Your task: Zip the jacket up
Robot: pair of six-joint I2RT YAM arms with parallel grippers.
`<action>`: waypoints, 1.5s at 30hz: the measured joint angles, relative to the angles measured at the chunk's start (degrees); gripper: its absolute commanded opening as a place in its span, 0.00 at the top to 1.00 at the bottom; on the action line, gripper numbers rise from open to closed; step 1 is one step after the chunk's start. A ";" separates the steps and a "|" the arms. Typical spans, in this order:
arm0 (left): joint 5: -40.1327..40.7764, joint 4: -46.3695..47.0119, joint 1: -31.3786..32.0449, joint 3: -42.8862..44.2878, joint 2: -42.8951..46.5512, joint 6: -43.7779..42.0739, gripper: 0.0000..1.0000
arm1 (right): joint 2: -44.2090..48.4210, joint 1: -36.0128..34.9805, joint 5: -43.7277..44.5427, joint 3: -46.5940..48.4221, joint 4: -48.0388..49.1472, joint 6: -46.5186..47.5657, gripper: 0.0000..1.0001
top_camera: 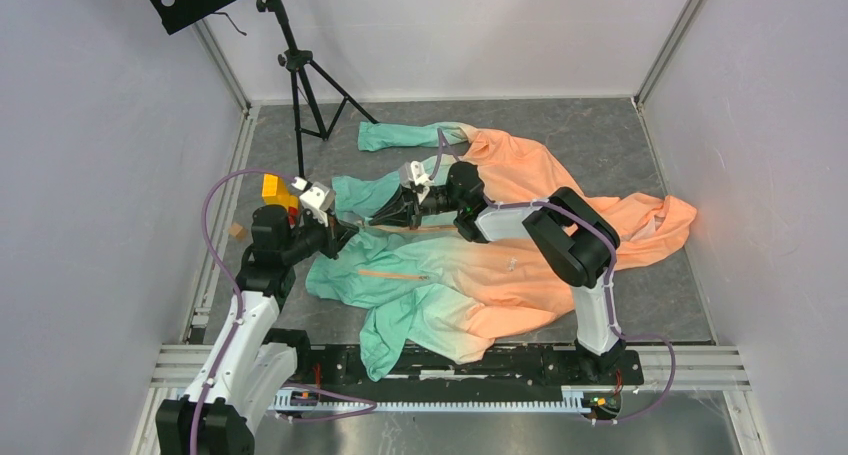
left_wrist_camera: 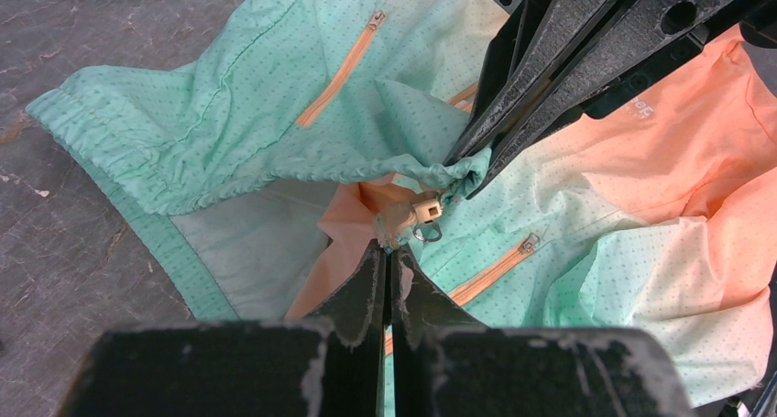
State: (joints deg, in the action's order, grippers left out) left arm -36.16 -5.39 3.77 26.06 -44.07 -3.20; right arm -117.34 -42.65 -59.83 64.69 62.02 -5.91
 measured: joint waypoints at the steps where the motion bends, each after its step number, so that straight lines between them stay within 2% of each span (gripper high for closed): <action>1: 0.00 0.00 0.00 0.00 0.00 0.00 0.98 | 0.00 0.02 0.11 0.00 0.00 0.04 1.00; 15: 0.00 0.00 0.02 0.00 -0.11 0.00 0.98 | 0.00 1.18 0.22 -0.52 3.93 -2.25 1.00; 45: -3.37 0.00 0.00 0.00 -1.20 0.00 0.98 | 0.00 -0.83 0.35 0.02 3.87 -2.51 1.00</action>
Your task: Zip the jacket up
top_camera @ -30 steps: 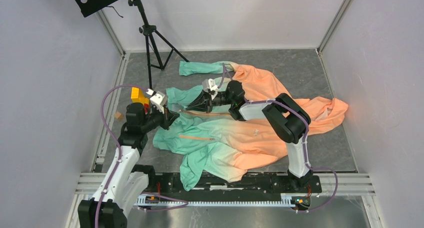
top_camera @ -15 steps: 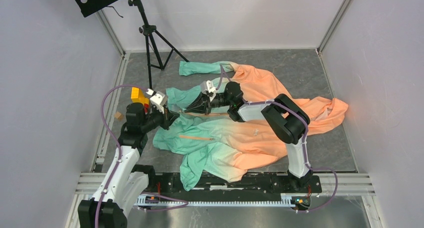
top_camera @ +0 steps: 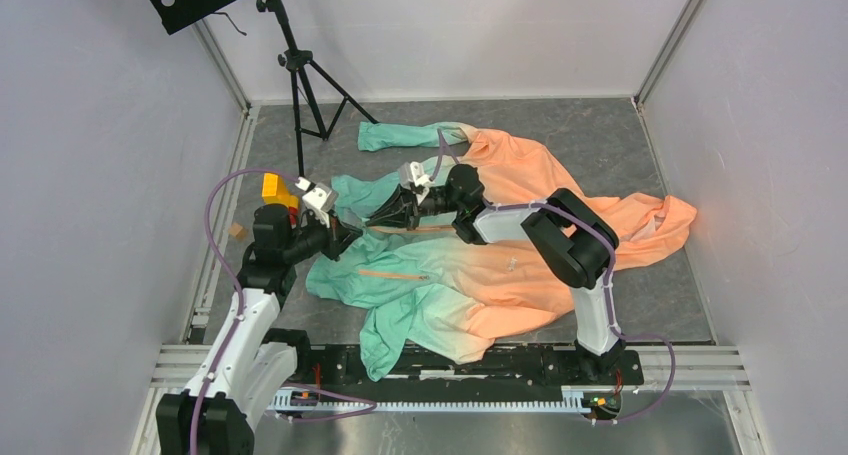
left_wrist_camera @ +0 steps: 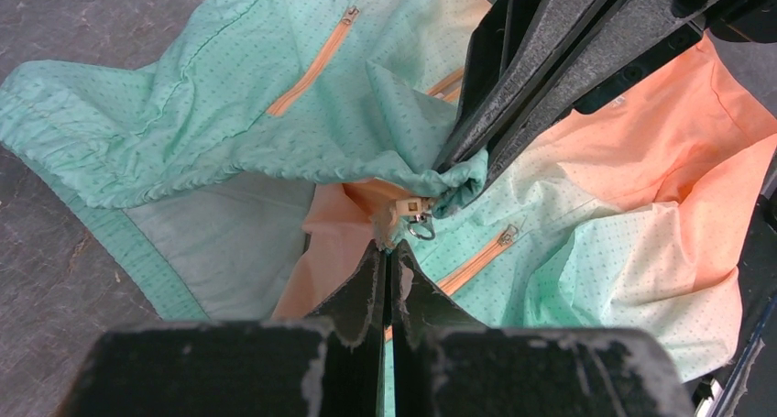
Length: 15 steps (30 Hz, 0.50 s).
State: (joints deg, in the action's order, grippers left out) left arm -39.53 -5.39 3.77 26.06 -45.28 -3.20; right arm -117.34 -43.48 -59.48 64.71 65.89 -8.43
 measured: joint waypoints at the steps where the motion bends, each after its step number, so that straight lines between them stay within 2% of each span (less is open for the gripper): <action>1: -0.15 0.00 0.00 0.00 -0.15 0.02 0.98 | 0.00 -0.13 0.00 0.00 0.04 -0.02 1.00; 11: -1.57 0.02 0.02 0.00 -0.57 0.02 0.98 | -3.58 -0.46 0.52 1.92 8.33 -9.03 1.00; 15: -1.57 0.02 0.20 0.02 -0.28 0.02 0.98 | -3.89 -0.44 1.16 2.62 8.50 -10.03 1.00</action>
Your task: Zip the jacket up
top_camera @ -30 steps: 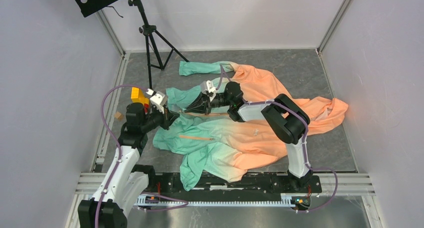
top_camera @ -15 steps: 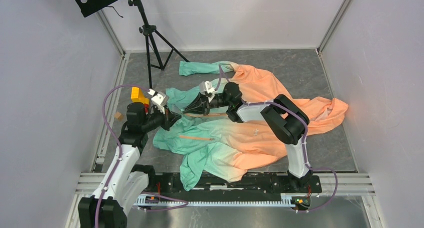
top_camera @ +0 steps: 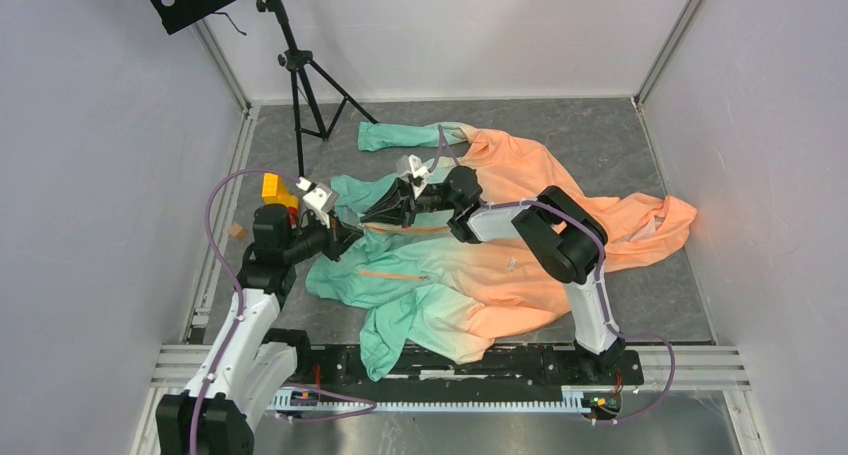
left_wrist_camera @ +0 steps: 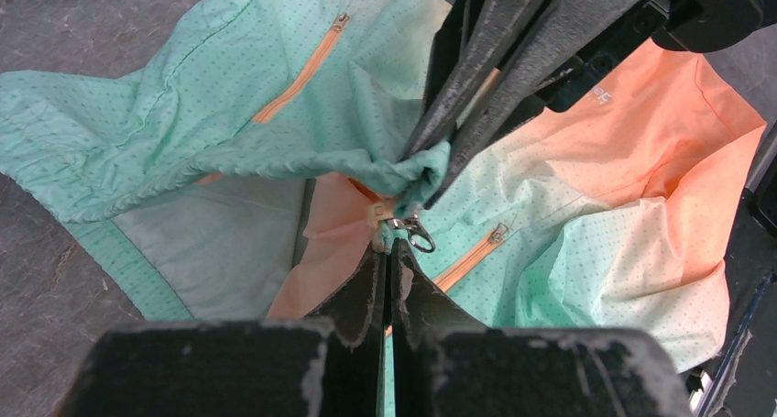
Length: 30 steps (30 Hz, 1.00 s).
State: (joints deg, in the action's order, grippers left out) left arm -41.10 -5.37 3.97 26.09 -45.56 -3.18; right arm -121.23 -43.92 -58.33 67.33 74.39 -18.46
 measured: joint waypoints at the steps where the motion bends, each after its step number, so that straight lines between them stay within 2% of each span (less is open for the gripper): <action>1: 0.00 0.00 0.07 0.00 0.13 0.00 0.98 | 0.00 0.00 0.31 0.26 -0.50 0.28 1.00; 15: 0.81 -1.09 1.40 -0.02 3.21 0.00 0.98 | 0.87 0.09 3.48 0.68 -7.15 6.78 1.00; 30: 1.55 -0.44 1.68 0.02 2.49 -0.02 0.98 | -0.55 -1.14 1.68 1.49 0.46 -2.60 1.00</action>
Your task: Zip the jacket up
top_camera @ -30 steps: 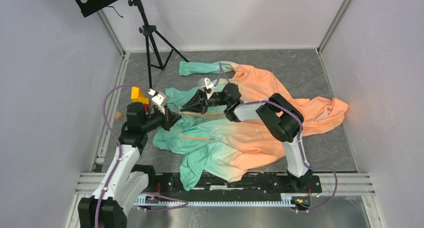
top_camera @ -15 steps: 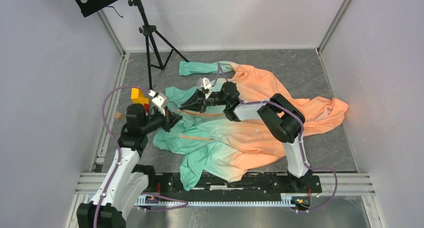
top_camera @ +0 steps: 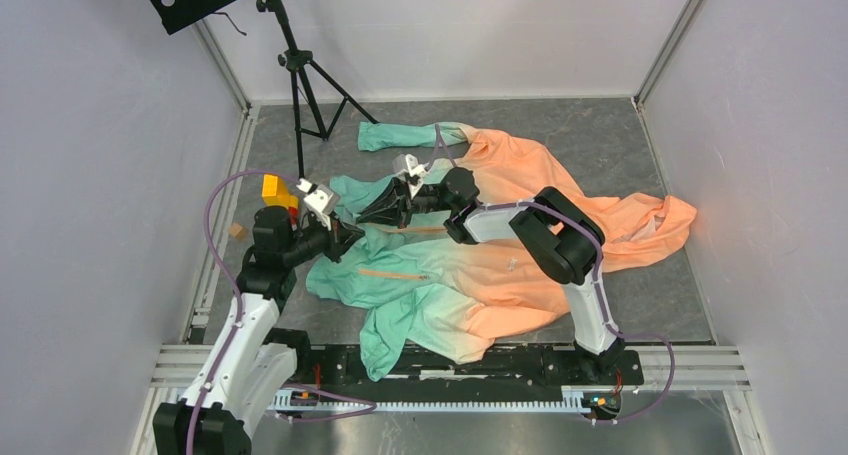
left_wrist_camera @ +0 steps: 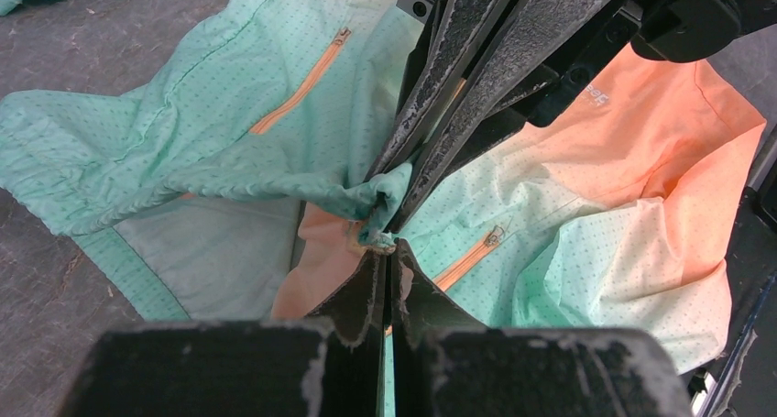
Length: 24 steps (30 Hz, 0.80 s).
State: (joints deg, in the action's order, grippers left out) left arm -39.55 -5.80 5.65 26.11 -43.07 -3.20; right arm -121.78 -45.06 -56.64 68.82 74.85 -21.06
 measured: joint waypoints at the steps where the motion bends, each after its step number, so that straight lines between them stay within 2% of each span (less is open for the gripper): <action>1: 0.00 -0.11 0.00 -0.02 0.00 0.00 0.98 | -0.22 -0.02 0.15 0.11 0.17 -0.37 0.99; 9: 0.48 -0.02 0.00 -0.02 0.83 1.66 0.96 | -0.24 0.00 0.42 0.50 0.02 -0.81 1.00; 13: 3.32 -1.40 0.00 0.00 3.80 5.49 0.70 | -0.22 0.00 1.33 0.85 -0.44 -0.46 1.00; 17: 5.92 -4.39 0.04 0.35 8.02 9.88 0.53 | -0.22 -0.07 1.90 1.03 -2.29 0.17 1.00; 21: 6.08 -6.54 0.11 2.01 10.43 14.49 0.44 | -0.22 -0.11 2.69 1.68 -4.83 1.11 1.00; 24: 6.54 -8.24 0.13 3.39 12.07 18.47 0.46 | -0.20 -0.15 3.23 2.12 -7.28 2.19 1.00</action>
State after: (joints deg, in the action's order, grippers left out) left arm -33.01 -14.04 5.78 29.50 -31.00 15.27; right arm -121.97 -45.21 -53.41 70.94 67.57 -18.87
